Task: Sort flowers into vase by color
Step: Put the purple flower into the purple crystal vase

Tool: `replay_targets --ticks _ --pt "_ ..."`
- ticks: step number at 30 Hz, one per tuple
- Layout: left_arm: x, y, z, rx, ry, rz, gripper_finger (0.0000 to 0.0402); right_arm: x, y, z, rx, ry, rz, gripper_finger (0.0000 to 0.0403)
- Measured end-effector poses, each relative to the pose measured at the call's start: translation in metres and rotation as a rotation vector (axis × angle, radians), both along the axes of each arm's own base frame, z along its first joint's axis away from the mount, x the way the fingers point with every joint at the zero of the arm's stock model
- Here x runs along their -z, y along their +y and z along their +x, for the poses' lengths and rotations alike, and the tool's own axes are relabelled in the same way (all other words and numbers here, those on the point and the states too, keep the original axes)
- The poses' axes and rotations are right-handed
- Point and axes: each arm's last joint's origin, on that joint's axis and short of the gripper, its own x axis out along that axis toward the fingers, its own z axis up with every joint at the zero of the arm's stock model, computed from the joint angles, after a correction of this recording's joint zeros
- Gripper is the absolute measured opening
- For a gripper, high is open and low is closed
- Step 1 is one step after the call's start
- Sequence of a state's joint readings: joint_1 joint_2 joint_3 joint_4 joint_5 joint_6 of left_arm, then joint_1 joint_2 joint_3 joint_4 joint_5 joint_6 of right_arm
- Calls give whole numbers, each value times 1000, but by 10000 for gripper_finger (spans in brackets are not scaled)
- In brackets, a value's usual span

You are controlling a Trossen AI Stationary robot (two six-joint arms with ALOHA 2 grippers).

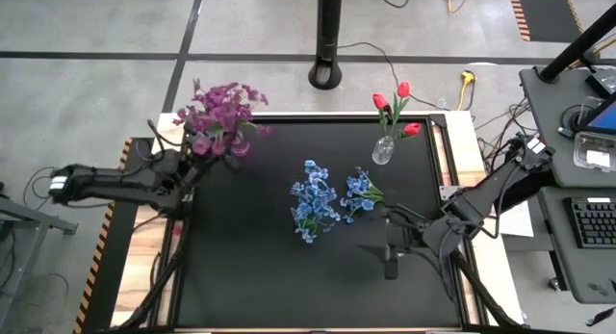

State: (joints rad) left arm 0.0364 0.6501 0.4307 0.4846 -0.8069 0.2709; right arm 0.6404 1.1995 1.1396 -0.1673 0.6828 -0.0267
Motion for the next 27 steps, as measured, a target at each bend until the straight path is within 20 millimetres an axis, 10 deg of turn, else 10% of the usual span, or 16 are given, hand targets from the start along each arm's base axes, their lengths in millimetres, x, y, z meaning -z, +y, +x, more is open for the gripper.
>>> replay_targets --ticks 15,27 --pt "44 34 -2 -151 150 9 4 4 -52 26 204 21 -30 242" --pt "43 54 -3 -193 131 48 4 7 -87 37 329 36 -35 242"
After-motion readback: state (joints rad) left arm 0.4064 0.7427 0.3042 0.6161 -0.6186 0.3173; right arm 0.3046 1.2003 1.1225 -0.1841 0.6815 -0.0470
